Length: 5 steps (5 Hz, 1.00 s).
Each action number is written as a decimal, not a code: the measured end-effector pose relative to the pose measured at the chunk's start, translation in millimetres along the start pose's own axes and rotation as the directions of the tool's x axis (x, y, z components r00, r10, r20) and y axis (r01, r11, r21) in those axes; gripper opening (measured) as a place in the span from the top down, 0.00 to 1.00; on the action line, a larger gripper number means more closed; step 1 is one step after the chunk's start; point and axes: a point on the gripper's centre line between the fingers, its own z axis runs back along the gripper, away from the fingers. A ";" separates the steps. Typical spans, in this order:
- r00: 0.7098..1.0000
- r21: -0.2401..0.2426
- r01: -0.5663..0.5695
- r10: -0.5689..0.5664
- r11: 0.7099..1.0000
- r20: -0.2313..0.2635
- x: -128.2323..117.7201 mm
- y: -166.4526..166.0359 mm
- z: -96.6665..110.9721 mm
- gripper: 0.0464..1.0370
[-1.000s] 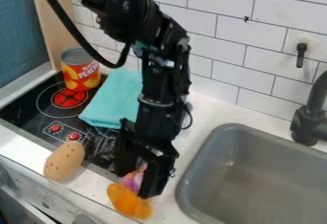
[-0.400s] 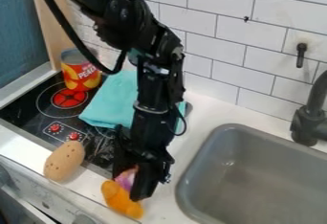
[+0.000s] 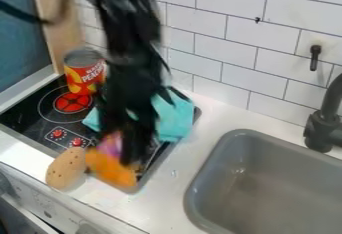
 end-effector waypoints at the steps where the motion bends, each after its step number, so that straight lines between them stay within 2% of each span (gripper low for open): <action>1: 0.996 -0.007 -0.085 0.086 0.996 0.018 -21.8 33.7 13.1 0.43; 2: 0.981 0.018 -0.190 0.191 0.982 -0.024 -45.5 73.9 14.2 0.43; 3: 0.962 0.027 -0.273 0.272 0.962 0.012 -56.4 107.9 11.3 0.44; 4: 0.931 0.022 -0.366 0.365 0.931 0.027 -70.7 132.4 3.3 0.44; 5: 0.907 0.016 -0.419 0.418 0.908 0.045 -72.4 153.9 -3.3 0.44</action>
